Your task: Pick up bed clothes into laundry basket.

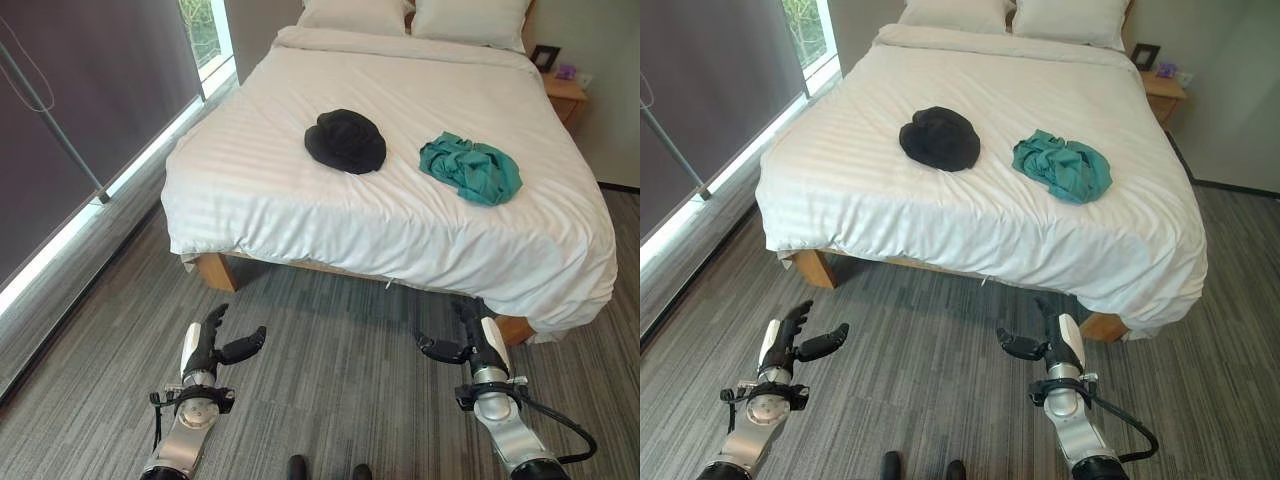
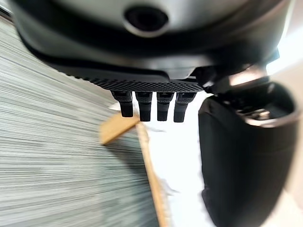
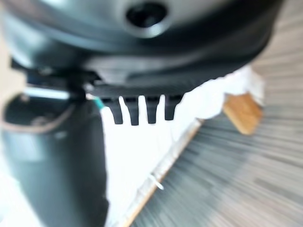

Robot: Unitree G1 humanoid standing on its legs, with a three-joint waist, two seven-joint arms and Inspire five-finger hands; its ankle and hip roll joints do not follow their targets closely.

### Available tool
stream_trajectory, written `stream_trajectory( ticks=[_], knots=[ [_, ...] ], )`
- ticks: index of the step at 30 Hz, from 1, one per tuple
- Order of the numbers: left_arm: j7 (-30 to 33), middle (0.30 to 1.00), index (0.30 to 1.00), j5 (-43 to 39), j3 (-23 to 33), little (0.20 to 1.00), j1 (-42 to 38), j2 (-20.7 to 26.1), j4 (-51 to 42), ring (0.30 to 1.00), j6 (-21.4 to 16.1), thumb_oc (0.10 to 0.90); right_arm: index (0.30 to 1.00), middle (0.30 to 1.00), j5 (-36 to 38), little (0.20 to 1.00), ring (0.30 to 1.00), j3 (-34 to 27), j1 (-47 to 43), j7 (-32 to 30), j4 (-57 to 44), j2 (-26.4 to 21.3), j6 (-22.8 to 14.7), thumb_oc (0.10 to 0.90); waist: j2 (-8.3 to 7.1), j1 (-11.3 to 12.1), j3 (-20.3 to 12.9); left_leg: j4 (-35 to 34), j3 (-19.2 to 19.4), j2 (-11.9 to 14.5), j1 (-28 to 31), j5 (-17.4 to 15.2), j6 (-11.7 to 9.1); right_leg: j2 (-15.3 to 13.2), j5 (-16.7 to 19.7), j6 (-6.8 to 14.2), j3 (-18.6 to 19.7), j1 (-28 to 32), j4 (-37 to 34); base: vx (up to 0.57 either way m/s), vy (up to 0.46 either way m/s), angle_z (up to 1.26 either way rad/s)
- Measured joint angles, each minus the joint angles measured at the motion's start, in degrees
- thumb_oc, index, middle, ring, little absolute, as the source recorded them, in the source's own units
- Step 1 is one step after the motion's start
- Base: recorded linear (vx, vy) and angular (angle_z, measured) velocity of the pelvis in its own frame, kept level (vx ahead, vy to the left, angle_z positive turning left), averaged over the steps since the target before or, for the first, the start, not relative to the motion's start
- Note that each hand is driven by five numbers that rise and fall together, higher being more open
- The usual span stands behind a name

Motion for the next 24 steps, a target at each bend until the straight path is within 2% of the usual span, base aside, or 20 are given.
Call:
stream_trajectory(
  ticks=[4,7,10,12,13,14,16,18,19,20,21,22,23,24],
  knots=[
    [0.0,0.900,0.900,0.6,0.1,0.900,0.3,-0.1,-2.0,0.900,-0.1,0.800,0.900,0.900,-1.5,0.900,0.900,-0.9,1.8,0.0,-3.9,0.0,0.0,0.800,0.02,-0.3,0.2,0.0,0.1,0.2,1.0,-0.1,0.1,0.3,0.0,0.0,0.7,0.7,0.0,0.00,0.007,-0.09],
    [-0.1,0.900,0.900,1.1,1.2,0.900,2.6,-0.3,-5.6,0.900,-0.1,0.800,0.900,0.900,-1.9,0.900,0.900,-2.1,3.1,0.0,-7.5,0.4,0.0,0.800,-0.04,-0.2,1.6,-0.1,0.5,0.5,2.1,-0.4,0.1,0.6,-0.1,0.2,2.1,1.5,0.0,-0.01,0.008,-0.12],
    [-0.3,0.900,0.900,1.1,1.9,0.900,3.9,-0.2,-5.8,0.900,0.0,0.800,0.900,0.900,-2.2,0.900,0.900,-2.2,3.8,0.1,-7.6,0.6,0.0,0.800,-0.13,-0.1,1.8,-0.2,1.2,0.8,2.1,-1.1,-0.3,0.8,-0.4,0.5,2.6,0.8,0.4,-0.03,-0.005,-0.16],
    [-0.9,0.900,0.900,1.1,2.6,0.900,4.2,0.0,-5.8,0.900,0.0,0.800,0.900,0.900,-2.3,0.900,0.900,-2.1,4.0,0.1,-7.6,0.6,0.0,0.800,0.00,-0.1,3.1,-0.2,1.8,1.2,2.0,-1.2,0.0,1.0,-1.2,0.7,3.3,-1.1,3.0,-0.04,-0.071,-0.23],
    [-0.9,0.900,0.900,1.1,2.8,0.900,4.3,0.1,-5.8,0.900,0.0,0.800,0.900,0.900,-2.3,0.900,0.900,-2.1,3.7,0.1,-7.6,0.6,0.0,0.800,0.30,0.1,3.8,-0.1,2.8,1.8,1.8,-1.1,-0.2,1.1,-2.3,1.2,3.2,-2.4,4.9,0.06,-0.085,-0.31],
    [-0.9,0.900,0.900,1.0,3.4,0.900,4.4,0.2,-5.8,0.900,0.0,0.800,0.900,0.900,-2.3,0.900,0.900,-1.9,3.3,0.1,-7.7,0.6,0.0,0.800,0.46,0.1,4.5,-0.1,3.7,2.1,1.6,-1.1,-0.2,0.6,-3.4,1.5,1.4,-3.7,6.5,0.07,-0.087,-0.37],
    [-1.0,0.900,0.900,1.0,4.2,0.900,5.1,0.1,-5.7,0.900,0.4,0.800,0.900,0.900,-2.3,0.900,0.900,-1.9,4.3,0.2,-7.7,0.7,0.0,0.800,0.17,-0.1,4.8,-0.1,3.5,2.1,1.4,-1.0,-0.4,0.6,-2.6,0.2,0.2,-3.5,5.8,0.09,-0.123,-0.13],
    [-1.0,0.900,0.900,0.9,4.7,0.900,6.0,-0.1,-5.7,0.900,0.4,0.800,0.900,0.900,-2.2,0.900,0.900,-1.9,5.0,0.2,-7.7,0.7,0.4,0.800,0.12,0.0,4.8,0.4,3.6,2.8,1.6,-1.2,-1.7,1.1,-2.8,-0.2,0.1,-2.9,5.0,0.01,-0.302,0.01],
    [-1.1,0.900,0.900,0.4,5.5,0.900,6.3,0.0,-5.9,0.900,0.3,0.800,0.900,0.900,-2.2,0.900,0.900,-2.0,5.1,0.2,-7.7,1.0,0.6,0.800,-1.11,1.2,5.8,8.1,3.2,3.7,-2.0,-2.2,-4.3,2.1,-5.3,-5.2,-1.6,-3.6,7.8,-0.03,-0.419,-0.04],
    [-1.1,0.900,0.900,0.1,6.0,0.900,4.6,0.7,-6.2,0.900,-0.2,0.800,0.900,0.900,-2.2,0.900,0.900,-2.4,5.3,0.0,-7.9,1.6,0.4,0.800,-3.65,3.2,7.2,21.4,2.9,3.5,-9.1,-3.3,-5.4,1.0,-6.1,-7.8,-1.5,-5.7,10.0,-0.05,-0.239,0.05],
    [-1.0,0.900,0.900,-0.4,5.8,0.900,3.1,1.0,-5.9,0.900,-0.3,0.800,0.900,0.900,-2.2,0.900,0.900,-2.7,5.3,0.0,-7.9,1.1,0.4,0.800,-5.18,5.0,8.8,36.5,2.4,4.0,-17.8,-1.1,-6.1,0.9,-5.4,-8.6,-1.0,-5.9,10.5,0.12,-0.070,-0.04],
    [-1.0,0.900,0.900,-1.0,5.6,0.900,3.4,0.9,-5.8,0.900,-0.3,0.800,0.900,0.900,-2.2,0.900,0.900,-2.7,5.2,0.1,-7.9,0.8,0.5,0.800,-5.41,6.0,9.1,42.5,1.8,5.0,-21.2,-0.2,-6.0,1.1,-4.8,-6.9,-1.0,-5.4,10.0,0.20,0.013,-0.04],
    [-1.0,0.900,0.900,-1.3,5.5,0.900,4.5,0.9,-5.6,0.900,0.1,0.800,0.900,0.900,-2.1,0.900,0.900,-2.7,4.7,0.0,-8.0,1.0,0.5,0.800,-4.83,6.3,9.2,43.7,1.2,5.6,-22.4,-2.0,-4.9,2.1,-4.4,-6.6,-1.2,-4.1,9.1,0.21,0.012,-0.01],
    [-1.1,0.900,0.900,-1.3,5.4,0.900,5.2,0.7,-5.5,0.900,0.2,0.800,0.900,0.900,-2.0,0.900,0.900,-2.7,4.1,-0.2,-8.2,1.0,0.5,0.800,-3.95,6.3,9.6,41.6,1.0,5.6,-23.4,-3.2,-5.0,3.0,-5.2,-6.7,-0.9,-3.2,8.7,0.23,0.067,-0.02]
  ],
)
